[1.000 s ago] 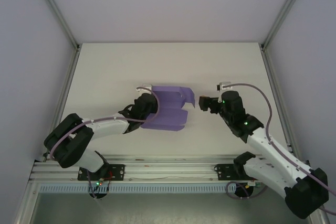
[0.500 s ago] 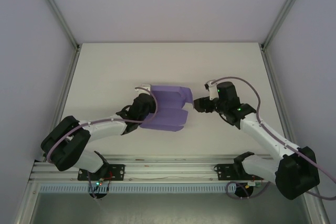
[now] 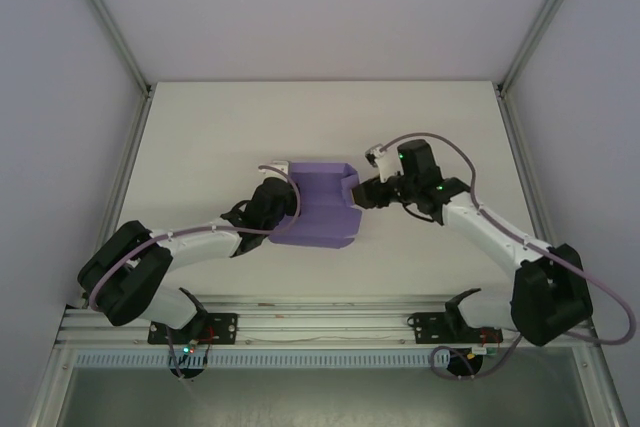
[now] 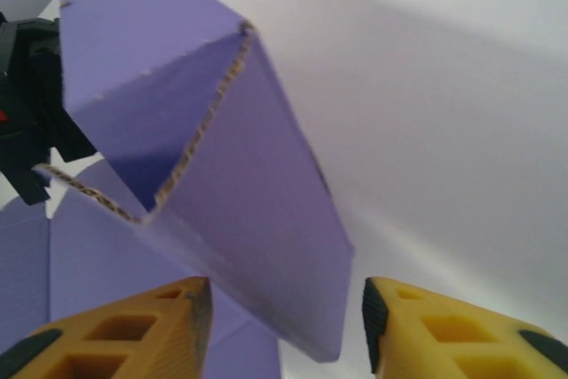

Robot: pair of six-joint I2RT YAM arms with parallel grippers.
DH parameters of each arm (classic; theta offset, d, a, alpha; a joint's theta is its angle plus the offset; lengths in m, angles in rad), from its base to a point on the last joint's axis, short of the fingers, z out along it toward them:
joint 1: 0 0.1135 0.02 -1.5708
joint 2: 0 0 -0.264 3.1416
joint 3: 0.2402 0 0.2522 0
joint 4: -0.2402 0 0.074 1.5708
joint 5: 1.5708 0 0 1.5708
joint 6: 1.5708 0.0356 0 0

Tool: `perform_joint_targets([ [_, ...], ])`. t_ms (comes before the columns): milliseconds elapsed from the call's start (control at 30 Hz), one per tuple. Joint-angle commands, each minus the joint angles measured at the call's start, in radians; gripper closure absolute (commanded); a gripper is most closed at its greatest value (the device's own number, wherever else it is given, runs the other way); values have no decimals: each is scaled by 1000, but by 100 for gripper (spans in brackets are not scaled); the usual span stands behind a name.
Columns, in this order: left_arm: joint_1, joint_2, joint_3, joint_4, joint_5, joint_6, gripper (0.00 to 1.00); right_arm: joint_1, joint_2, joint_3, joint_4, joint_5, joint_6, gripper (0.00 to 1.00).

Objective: Assemble paper box

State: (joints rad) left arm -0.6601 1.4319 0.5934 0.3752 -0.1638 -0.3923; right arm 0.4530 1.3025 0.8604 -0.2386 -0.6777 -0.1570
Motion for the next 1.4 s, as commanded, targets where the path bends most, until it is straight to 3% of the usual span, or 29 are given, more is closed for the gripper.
perform_joint_targets([
  [0, 4, -2, 3, 19, 6, 13, 100, 32, 34, 47, -17, 13, -19, 56],
  [100, 3, 3, 12, 10, 3, 9, 100, 65, 54, 55, 34, 119, 29, 59],
  [300, 4, 25, 39, -9, 6, -1, 100, 151, 82, 23, 212, 464, 189, 61],
  [500, 2, 32, 50, -13, 10, -8, 100, 199, 149, 56, 237, 707, 276, 61],
  [767, -2, 30, 70, -37, -9, -35, 100, 270, 252, 88, 248, 1032, 350, 87],
  [933, -10, 30, 84, -44, -13, -46, 100, 274, 285, 87, 249, 1129, 416, 93],
  [1100, -13, 28, 101, -75, -54, -76, 100, 298, 329, 152, 117, 1355, 470, 100],
  [1200, -14, 30, 117, -111, -87, -100, 100, 308, 392, 247, -90, 1517, 584, 100],
  [1367, -14, 41, 133, -132, -118, -134, 100, 307, 520, 384, -354, 1681, 759, 100],
])
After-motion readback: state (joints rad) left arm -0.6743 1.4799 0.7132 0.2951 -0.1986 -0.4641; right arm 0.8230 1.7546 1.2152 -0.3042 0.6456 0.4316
